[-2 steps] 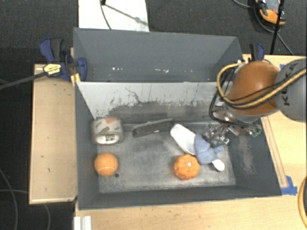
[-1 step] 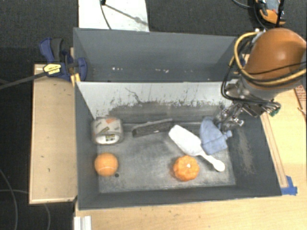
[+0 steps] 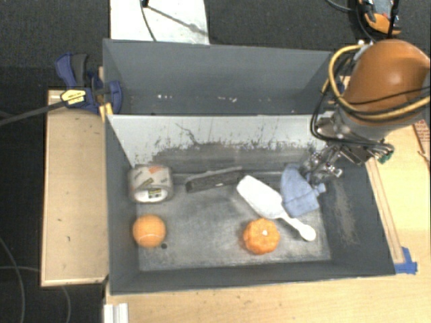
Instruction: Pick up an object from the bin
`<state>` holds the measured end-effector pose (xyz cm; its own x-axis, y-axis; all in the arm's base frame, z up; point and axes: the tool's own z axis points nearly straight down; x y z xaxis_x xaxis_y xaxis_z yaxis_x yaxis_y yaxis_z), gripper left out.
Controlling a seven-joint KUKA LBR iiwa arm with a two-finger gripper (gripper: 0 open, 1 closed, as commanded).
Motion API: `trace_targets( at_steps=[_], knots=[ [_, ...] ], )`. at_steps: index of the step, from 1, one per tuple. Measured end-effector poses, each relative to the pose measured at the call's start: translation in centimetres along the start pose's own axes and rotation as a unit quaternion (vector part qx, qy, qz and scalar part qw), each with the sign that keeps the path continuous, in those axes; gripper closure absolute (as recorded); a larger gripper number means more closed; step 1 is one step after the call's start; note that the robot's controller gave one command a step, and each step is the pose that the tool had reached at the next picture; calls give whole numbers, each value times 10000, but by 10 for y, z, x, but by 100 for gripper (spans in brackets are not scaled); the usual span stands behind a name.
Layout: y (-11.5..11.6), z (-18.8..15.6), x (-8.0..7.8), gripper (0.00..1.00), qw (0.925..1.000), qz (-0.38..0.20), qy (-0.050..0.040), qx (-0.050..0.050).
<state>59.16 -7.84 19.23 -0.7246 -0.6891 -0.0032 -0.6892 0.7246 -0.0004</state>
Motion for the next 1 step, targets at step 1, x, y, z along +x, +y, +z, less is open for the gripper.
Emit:
trace_targets(
  at_steps=[1],
  knots=[
    [48,35,-3,100,9971,-763,-13,36]
  ],
)
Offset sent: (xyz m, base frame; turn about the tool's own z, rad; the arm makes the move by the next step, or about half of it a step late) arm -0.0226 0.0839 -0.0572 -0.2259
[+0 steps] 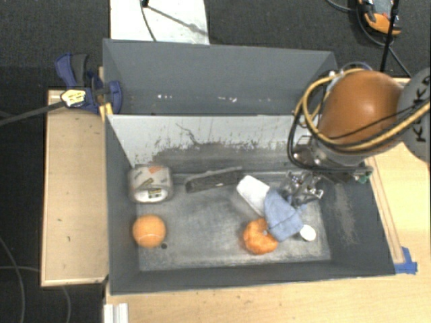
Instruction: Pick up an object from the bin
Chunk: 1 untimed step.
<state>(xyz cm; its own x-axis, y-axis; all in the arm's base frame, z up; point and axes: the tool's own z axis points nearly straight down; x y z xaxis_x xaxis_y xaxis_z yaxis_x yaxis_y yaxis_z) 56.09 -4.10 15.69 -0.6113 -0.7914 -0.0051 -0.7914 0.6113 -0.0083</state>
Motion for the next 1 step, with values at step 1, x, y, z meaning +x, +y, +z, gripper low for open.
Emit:
trace_targets(
  at_steps=[1],
  knots=[
    [24,21,-33,100,9993,-355,27,-62]
  ],
)
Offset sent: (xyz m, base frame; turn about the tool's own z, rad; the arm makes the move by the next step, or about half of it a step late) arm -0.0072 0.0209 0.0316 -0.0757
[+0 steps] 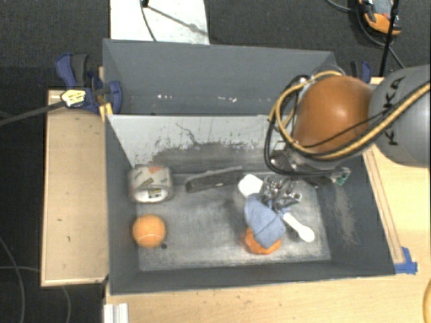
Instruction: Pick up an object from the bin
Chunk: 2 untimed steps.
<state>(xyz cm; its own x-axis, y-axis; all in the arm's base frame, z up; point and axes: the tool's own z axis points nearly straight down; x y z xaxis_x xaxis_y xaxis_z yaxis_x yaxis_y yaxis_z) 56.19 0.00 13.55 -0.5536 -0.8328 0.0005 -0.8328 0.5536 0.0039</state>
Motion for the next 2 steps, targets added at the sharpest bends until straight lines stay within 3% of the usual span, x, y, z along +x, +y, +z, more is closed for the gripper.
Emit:
trace_targets(
  at_steps=[1,2],
  knots=[
    [-2,-35,9,100,10000,-18,-13,8],
    [-6,-22,5,100,9999,18,-50,93]
  ],
)
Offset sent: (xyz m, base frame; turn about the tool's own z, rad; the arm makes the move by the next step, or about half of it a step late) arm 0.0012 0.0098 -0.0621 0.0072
